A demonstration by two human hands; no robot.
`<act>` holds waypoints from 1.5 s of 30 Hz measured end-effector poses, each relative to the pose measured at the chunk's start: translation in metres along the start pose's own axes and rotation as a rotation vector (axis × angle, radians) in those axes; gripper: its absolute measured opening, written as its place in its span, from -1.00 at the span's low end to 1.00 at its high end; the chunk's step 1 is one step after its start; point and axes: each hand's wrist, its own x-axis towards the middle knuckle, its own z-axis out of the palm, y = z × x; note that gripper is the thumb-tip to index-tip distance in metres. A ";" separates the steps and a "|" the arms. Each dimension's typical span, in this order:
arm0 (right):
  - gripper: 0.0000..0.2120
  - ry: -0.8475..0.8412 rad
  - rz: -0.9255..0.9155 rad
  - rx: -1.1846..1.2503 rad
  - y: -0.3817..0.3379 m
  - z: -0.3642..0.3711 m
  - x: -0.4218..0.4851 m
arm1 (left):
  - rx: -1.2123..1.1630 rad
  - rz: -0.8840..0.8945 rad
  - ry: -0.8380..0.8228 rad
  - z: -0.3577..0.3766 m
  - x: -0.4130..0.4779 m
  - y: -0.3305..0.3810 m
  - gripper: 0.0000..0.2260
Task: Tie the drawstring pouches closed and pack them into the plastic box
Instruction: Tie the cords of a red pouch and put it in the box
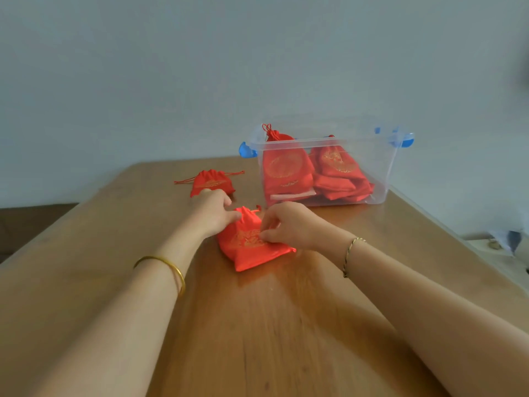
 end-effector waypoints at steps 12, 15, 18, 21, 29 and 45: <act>-0.52 0.254 0.007 0.222 0.020 -0.041 -0.001 | -0.142 0.366 -0.180 -0.021 -0.004 0.046 -0.89; -0.75 0.291 -0.003 0.384 0.017 -0.054 -0.007 | -0.191 0.447 -0.136 -0.031 -0.003 0.061 -0.80; -0.84 0.326 0.014 0.449 0.017 -0.062 -0.009 | -0.209 0.498 -0.077 -0.035 -0.002 0.070 -0.82; -0.77 0.288 0.026 0.416 0.018 -0.066 -0.011 | -0.232 0.486 -0.063 -0.030 -0.001 0.067 -0.78; -0.79 0.352 0.016 0.398 0.027 -0.064 -0.009 | -0.392 0.212 -0.176 -0.042 0.001 0.047 -0.66; -0.83 0.522 0.055 0.399 0.042 -0.064 -0.009 | -0.361 0.039 0.062 -0.054 0.005 0.023 -0.88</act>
